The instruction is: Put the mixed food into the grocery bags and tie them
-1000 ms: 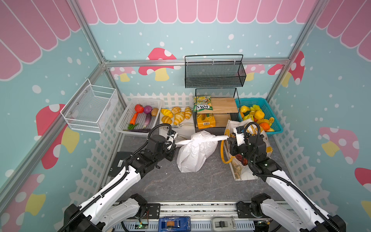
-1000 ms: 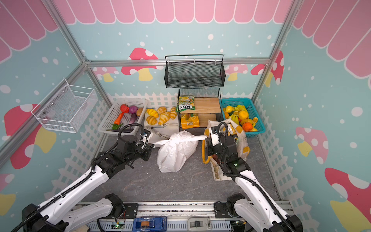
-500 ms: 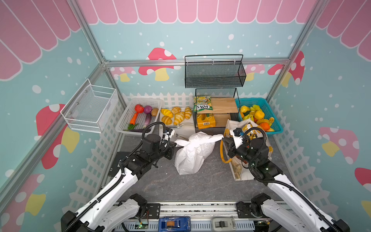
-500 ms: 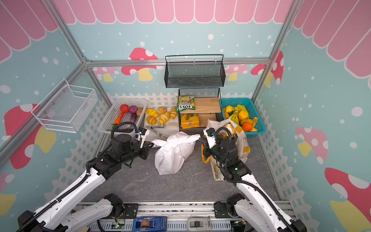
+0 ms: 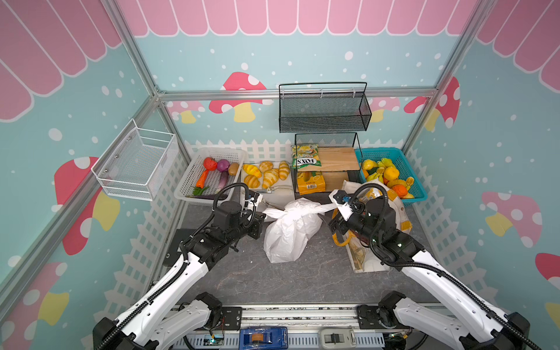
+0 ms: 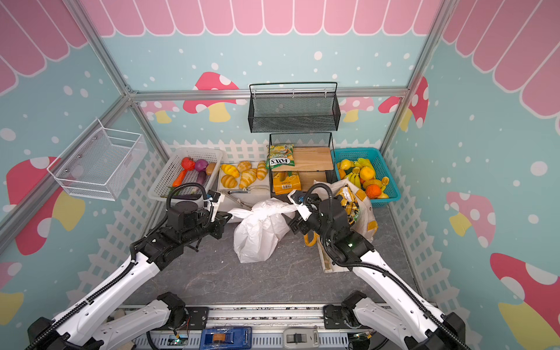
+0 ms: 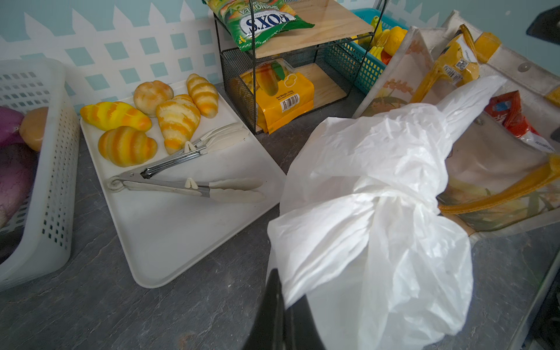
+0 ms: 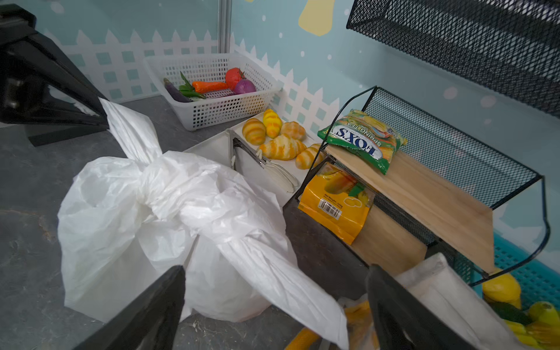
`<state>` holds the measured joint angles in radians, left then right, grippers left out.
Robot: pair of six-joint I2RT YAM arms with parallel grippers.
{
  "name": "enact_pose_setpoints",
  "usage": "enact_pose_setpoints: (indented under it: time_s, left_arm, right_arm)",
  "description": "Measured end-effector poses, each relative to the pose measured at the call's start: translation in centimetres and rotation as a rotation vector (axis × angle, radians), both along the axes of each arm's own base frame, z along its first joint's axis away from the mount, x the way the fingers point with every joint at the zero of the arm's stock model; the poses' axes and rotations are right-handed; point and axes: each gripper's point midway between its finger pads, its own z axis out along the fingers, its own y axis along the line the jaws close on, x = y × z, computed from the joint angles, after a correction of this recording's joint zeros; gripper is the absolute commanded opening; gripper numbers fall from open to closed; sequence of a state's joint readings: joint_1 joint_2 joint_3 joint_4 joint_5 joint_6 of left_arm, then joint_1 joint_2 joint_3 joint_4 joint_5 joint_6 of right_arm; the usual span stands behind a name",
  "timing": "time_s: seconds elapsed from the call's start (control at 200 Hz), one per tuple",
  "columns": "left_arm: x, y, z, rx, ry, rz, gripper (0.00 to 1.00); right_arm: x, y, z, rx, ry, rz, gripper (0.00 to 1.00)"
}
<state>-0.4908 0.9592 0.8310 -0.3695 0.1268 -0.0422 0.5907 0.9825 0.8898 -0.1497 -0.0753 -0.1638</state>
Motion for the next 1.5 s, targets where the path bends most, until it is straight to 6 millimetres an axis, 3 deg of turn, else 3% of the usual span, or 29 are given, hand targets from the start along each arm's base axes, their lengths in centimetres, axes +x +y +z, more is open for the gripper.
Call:
enact_pose_setpoints:
  time_s: [0.34, 0.54, 0.635, 0.831, 1.051, 1.141, 1.356, 1.411, 1.496]
  left_arm:
    - [-0.2, -0.6, 0.0, -0.016, 0.005, -0.031, 0.00]
    - [-0.2, -0.7, 0.3, -0.023, -0.002, -0.037, 0.00]
    - [-0.2, -0.7, 0.4, -0.026, -0.006, -0.037, 0.00]
    - [-0.2, -0.7, 0.6, -0.029, -0.013, -0.036, 0.00]
    - [-0.1, -0.6, 0.6, -0.030, -0.013, -0.035, 0.00]
    - [-0.1, -0.6, 0.6, -0.031, -0.013, -0.036, 0.00]
    - [-0.1, -0.7, 0.8, -0.035, -0.019, -0.038, 0.00]
    - [-0.1, -0.6, 0.8, -0.035, -0.019, -0.038, 0.00]
    - [-0.1, -0.6, 0.8, -0.035, -0.019, -0.037, 0.00]
  right_arm:
    - [1.7, 0.3, -2.4, -0.355, -0.060, 0.084, 0.95]
    - [4.1, 0.7, -4.1, -0.506, -0.039, 0.093, 0.68]
    - [4.0, 0.5, -5.4, -0.553, -0.011, 0.109, 0.64]
    - [4.0, 0.2, -5.6, -0.581, -0.017, 0.111, 0.45]
    - [4.5, -0.3, -5.9, -0.607, -0.035, 0.080, 0.40]
    - [5.0, -0.2, -6.0, -0.614, -0.051, 0.071, 0.52]
    - [6.3, 0.1, -6.3, -0.621, -0.085, 0.045, 0.59]
    - [6.6, 0.3, -6.4, -0.620, -0.092, 0.043, 0.56]
    - [7.0, 0.5, -7.0, -0.631, -0.090, 0.049, 0.42]
